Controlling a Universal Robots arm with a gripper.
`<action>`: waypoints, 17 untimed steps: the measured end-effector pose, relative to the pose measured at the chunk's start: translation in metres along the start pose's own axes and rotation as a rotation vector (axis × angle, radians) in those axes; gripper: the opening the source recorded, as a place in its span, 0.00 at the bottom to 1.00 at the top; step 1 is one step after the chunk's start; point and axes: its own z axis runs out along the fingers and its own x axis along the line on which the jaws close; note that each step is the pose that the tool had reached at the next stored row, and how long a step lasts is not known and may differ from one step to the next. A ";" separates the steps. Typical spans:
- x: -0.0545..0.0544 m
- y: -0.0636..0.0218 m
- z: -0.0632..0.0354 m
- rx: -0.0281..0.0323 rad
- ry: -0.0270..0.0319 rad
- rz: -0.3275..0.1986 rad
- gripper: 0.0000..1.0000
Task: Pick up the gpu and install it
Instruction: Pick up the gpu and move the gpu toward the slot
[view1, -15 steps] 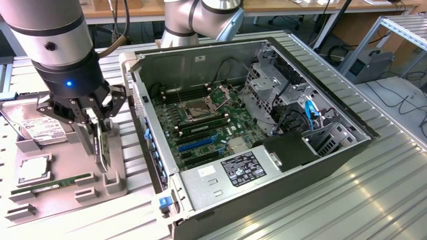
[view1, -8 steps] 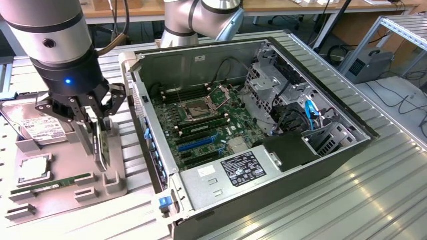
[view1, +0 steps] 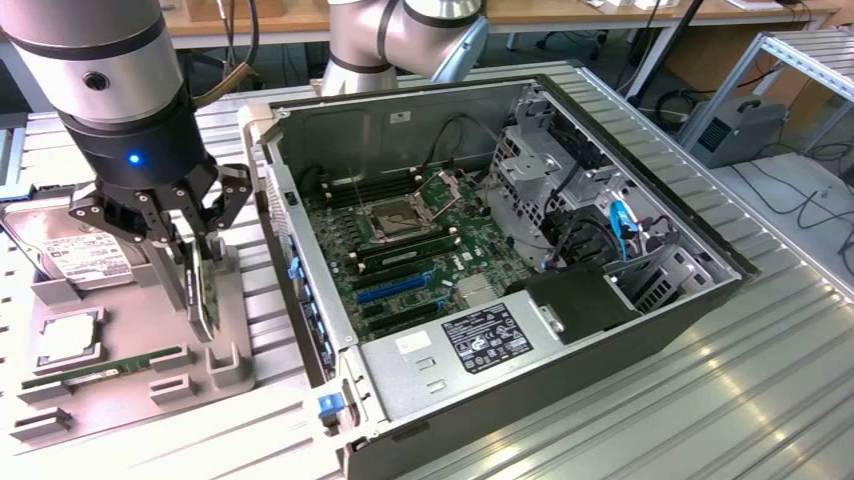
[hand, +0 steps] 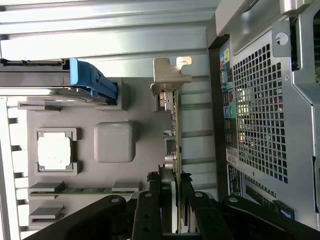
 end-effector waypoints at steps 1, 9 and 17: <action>0.000 0.0000 -0.0004 0.0001 0.0001 0.000 0.27; 0.000 0.0002 -0.0045 0.0001 0.0000 0.000 0.27; 0.000 0.0004 -0.0088 0.0000 0.0000 0.000 0.27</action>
